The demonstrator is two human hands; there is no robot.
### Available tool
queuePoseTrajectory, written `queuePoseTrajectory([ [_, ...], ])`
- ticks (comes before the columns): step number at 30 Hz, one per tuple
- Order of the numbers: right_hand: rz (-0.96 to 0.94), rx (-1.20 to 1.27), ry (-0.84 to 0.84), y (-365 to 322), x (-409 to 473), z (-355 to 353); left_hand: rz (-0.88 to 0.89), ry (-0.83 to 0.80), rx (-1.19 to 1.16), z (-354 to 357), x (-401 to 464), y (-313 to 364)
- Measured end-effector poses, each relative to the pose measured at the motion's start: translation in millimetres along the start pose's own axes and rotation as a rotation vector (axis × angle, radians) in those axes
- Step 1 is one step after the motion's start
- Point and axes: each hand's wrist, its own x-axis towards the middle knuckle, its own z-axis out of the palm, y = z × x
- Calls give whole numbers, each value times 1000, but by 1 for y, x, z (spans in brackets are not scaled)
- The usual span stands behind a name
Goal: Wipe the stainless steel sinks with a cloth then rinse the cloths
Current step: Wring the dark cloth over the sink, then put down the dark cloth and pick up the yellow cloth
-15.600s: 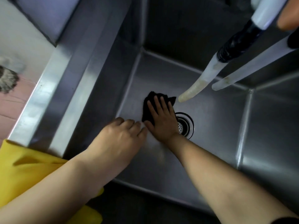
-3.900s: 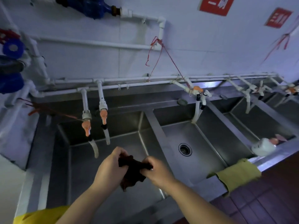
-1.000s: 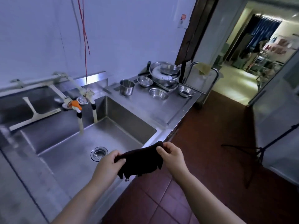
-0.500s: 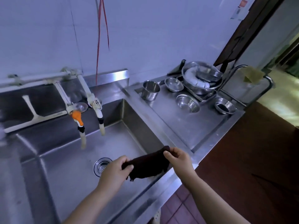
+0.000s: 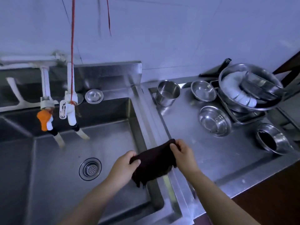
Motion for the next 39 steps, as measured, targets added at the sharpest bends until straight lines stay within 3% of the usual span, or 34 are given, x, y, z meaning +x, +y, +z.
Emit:
queuePoseTrajectory([
  [9,12,-215,-108,12,88,16,-199,111,34,26,81,-6],
  [20,-31,-335,-145,0,125,25,-246,234,76,14,114,-7],
  [23,-160,-435,-143,-8,117,27,-203,247,180,4,94,-12],
  [29,-643,-813,-319,-52,80,59,-212,350,363,-42,25,-21],
  [34,-763,-895,-511,-92,29,107,-280,445,485,-87,-49,-37],
  [39,-915,-962,-569,-124,-36,159,-359,542,552,-122,-136,-69],
])
